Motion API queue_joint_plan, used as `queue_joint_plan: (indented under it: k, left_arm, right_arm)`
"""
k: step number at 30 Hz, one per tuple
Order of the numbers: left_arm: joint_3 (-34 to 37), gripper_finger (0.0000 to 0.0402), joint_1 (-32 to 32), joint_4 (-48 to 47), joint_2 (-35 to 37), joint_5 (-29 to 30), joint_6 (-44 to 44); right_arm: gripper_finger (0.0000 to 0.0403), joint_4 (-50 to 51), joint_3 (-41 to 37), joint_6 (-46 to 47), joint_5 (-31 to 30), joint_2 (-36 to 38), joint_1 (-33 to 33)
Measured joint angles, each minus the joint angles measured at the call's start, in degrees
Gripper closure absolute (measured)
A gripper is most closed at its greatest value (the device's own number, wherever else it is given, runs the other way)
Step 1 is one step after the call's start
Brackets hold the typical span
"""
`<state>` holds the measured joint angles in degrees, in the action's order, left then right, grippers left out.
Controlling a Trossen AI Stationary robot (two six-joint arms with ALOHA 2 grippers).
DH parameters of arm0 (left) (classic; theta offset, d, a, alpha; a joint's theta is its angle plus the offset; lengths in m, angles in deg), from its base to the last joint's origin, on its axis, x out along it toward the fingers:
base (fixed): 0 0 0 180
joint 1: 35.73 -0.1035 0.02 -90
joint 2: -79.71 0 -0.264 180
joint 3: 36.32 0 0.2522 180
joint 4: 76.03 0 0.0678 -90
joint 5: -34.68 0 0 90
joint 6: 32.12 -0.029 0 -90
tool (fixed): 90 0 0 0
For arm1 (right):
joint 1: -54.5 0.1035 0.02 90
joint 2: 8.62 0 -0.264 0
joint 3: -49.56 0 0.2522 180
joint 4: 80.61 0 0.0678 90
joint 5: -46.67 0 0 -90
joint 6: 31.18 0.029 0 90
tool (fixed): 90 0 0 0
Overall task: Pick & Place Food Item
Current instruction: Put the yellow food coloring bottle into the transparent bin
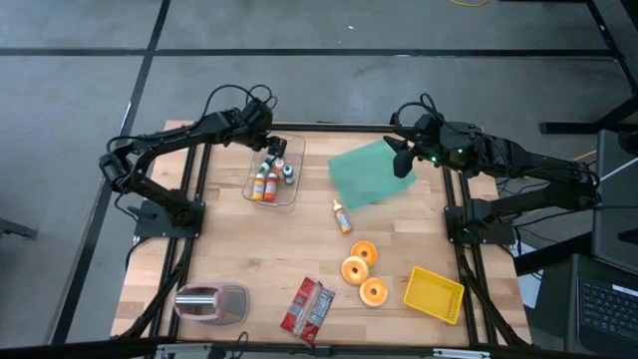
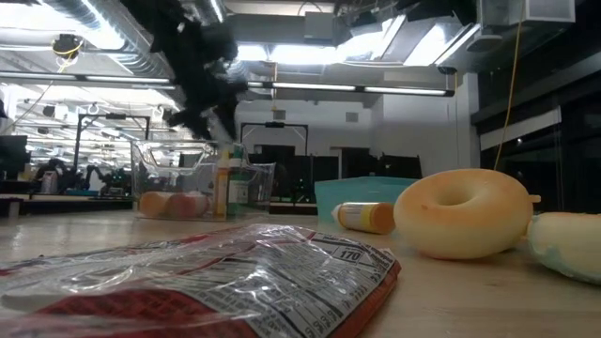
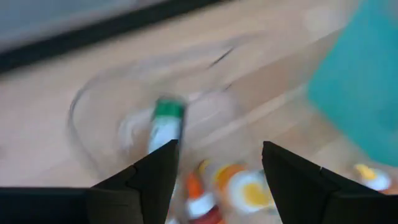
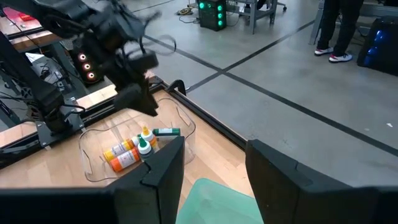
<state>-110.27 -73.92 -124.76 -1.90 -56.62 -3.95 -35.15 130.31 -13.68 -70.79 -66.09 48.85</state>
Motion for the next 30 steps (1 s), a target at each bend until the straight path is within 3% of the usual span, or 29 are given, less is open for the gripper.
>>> queue_joint_plan:
  k: [6,13,22,30]
  left_arm:
    - [-7.5,0.0184,6.9,7.1,1.9,-3.1,-12.5]
    - [-18.4,0.0193,20.2,4.7,-0.1,-7.4,-25.8]
    - [-22.7,0.0205,33.3,2.8,-10.2,-3.7,-37.9]
    - [-28.3,0.0214,36.0,-1.1,-23.1,-6.7,-48.9]
  right_arm:
    - [0.0234,0.0,0.0,0.0,-0.2,0.0,0.0]
    - [0.0234,0.0,0.0,0.1,-0.1,0.0,0.0]
    - [0.0234,0.0,0.0,1.8,0.1,0.0,0.0]
    - [0.0234,-0.1,0.0,3.1,0.1,0.0,0.0]
